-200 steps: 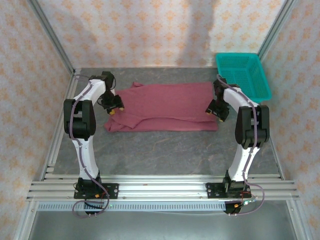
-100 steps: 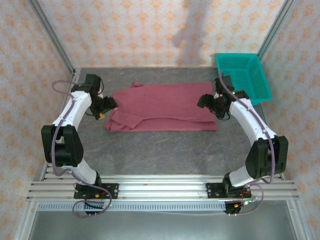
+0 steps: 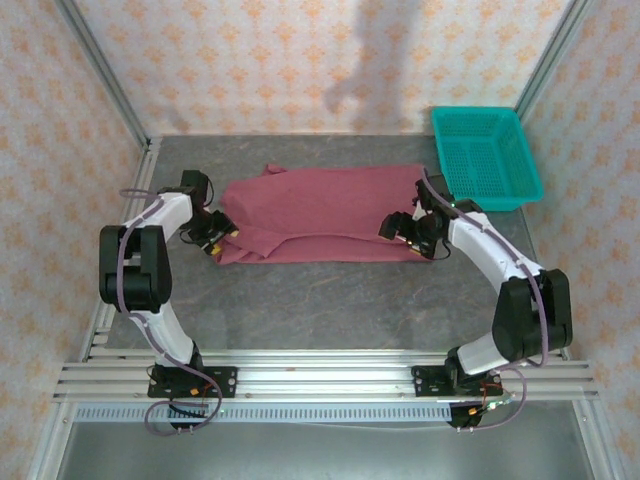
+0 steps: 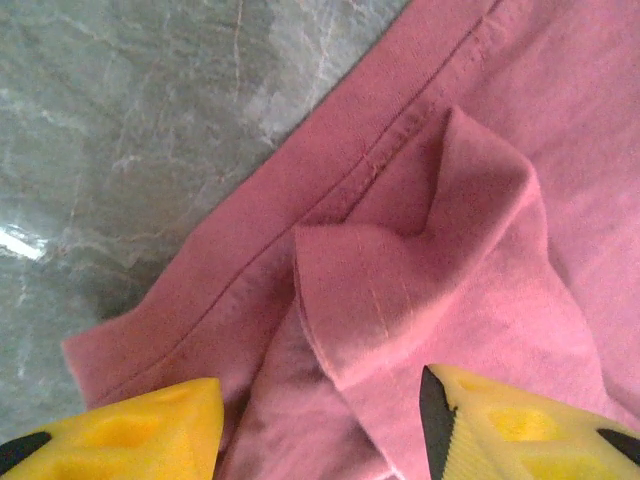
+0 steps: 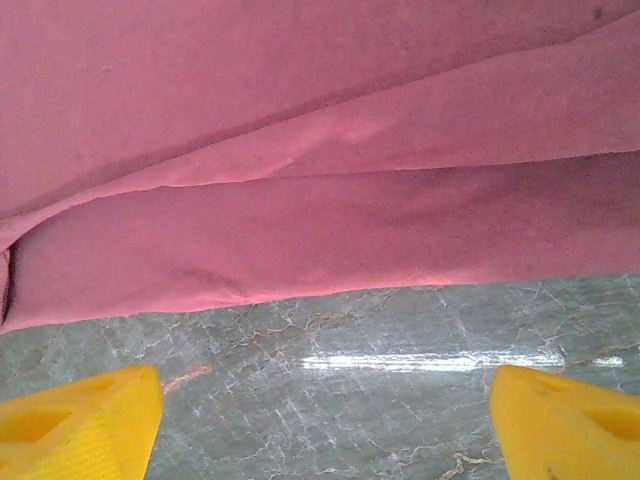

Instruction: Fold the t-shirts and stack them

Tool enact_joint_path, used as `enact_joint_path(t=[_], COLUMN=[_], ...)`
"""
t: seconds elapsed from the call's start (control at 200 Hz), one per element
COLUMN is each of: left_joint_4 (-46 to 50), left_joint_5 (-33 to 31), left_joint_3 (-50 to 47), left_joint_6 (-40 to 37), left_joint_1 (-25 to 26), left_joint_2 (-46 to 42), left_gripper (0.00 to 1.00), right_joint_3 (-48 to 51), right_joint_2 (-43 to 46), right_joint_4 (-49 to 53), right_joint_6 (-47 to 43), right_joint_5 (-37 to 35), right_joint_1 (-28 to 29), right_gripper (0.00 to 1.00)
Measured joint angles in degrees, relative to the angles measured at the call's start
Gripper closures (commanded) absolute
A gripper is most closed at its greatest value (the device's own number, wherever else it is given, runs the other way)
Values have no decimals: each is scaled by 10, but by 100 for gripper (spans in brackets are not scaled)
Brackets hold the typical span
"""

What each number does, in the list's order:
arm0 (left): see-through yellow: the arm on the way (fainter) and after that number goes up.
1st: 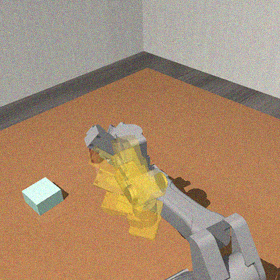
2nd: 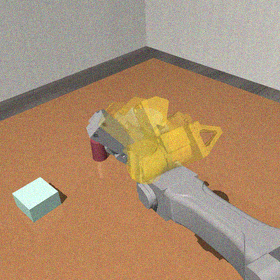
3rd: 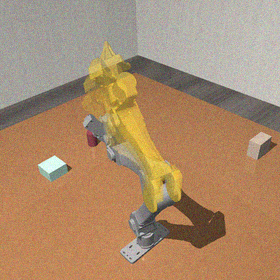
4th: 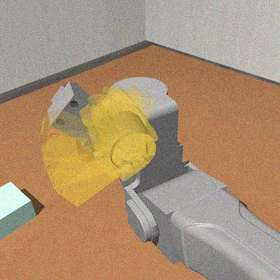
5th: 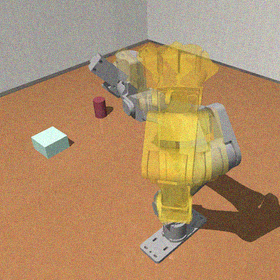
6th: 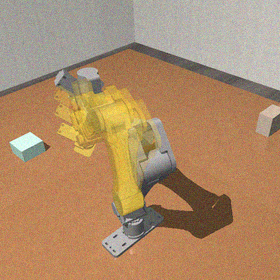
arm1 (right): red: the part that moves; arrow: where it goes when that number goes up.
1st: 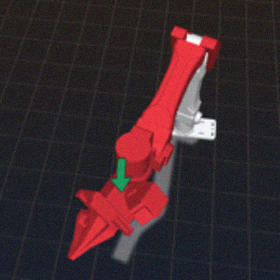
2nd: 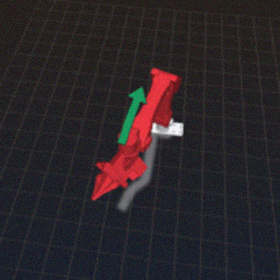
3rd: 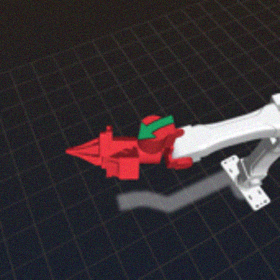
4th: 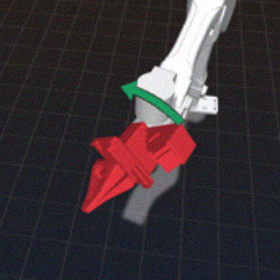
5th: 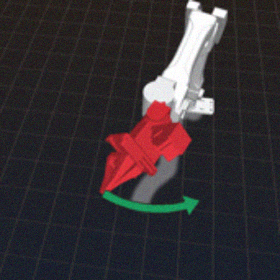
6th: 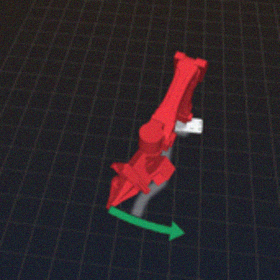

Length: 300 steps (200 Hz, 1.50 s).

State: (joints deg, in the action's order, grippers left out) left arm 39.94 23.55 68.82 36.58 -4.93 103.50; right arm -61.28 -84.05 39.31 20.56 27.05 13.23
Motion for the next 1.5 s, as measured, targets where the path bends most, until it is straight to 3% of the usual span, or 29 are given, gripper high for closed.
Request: enact_joint_path(t=[0.1,0.19,0.455,0.786,0.891,1.001,1.116,1.241,1.501], left_joint_4=[-12,-20,-28,27,47,70,81,89,81], left_joint_5=[0,-1,-2,-21,-34,-48,-55,-65,-62], left_joint_3=[2,7,51,155,186,190,190,191,167], left_joint_6=[9,12,22,-24,-48,-59,-67,-59,-6], left_joint_1=[0,0,0,8,16,18,18,19,48], left_joint_2=[16,28,53,80,101,112,115,104,-17], left_gripper=[54,67,94,97,93,79,56,45,44], right_joint_3=[6,11,32,43,43,43,43,45,48], right_joint_2=[10,14,14,7,0,-5,-9,-10,-10], right_joint_4=[-3,-8,-28,-44,-47,-49,-49,-49,-50], right_joint_6=[2,4,15,19,19,19,19,19,19], right_joint_5=[0,4,17,31,35,39,43,45,47], right_joint_1=[0,0,3,9,9,11,15,17,18], right_gripper=[15,15,15,16,16,16,16,16,16])
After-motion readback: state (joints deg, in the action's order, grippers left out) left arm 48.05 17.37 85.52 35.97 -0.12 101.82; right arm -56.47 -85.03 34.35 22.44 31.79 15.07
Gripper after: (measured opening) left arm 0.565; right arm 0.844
